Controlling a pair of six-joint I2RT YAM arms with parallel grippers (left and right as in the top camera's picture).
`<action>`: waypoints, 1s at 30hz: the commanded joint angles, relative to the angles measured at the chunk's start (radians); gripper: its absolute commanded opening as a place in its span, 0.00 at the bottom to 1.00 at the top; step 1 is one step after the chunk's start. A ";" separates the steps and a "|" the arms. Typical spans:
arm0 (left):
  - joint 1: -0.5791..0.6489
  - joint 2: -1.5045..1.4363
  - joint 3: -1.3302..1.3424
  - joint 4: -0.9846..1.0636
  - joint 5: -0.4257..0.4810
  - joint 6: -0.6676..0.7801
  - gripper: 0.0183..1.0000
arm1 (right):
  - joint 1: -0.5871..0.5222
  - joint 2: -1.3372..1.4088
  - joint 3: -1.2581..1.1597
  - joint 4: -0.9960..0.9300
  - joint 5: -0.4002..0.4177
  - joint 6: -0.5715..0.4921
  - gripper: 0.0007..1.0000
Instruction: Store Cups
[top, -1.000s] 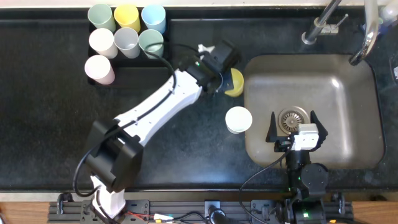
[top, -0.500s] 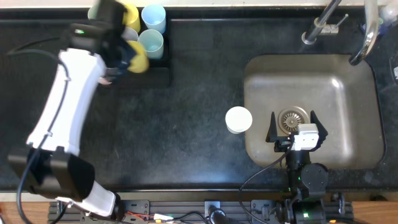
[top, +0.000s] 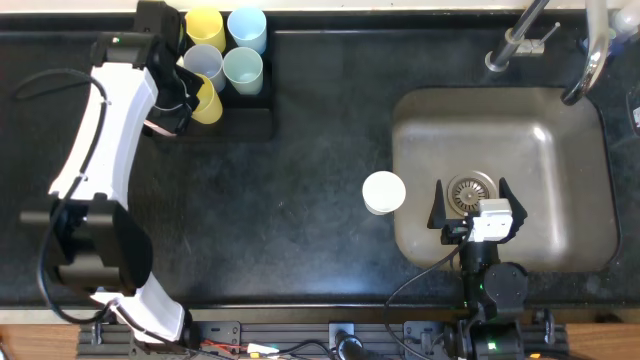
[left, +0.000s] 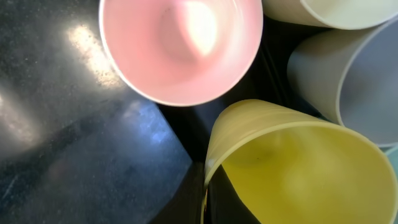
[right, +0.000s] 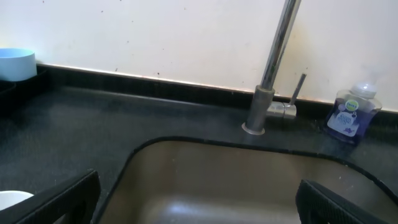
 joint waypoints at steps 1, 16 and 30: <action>-0.002 0.042 0.009 -0.002 0.005 -0.056 0.02 | 0.004 -0.006 -0.013 0.006 0.004 0.000 1.00; -0.010 0.130 0.009 0.008 -0.029 -0.111 0.02 | 0.004 -0.006 -0.013 0.006 0.004 0.000 1.00; -0.018 0.132 0.009 0.010 -0.047 -0.111 0.98 | 0.004 -0.006 -0.013 0.006 0.004 0.000 1.00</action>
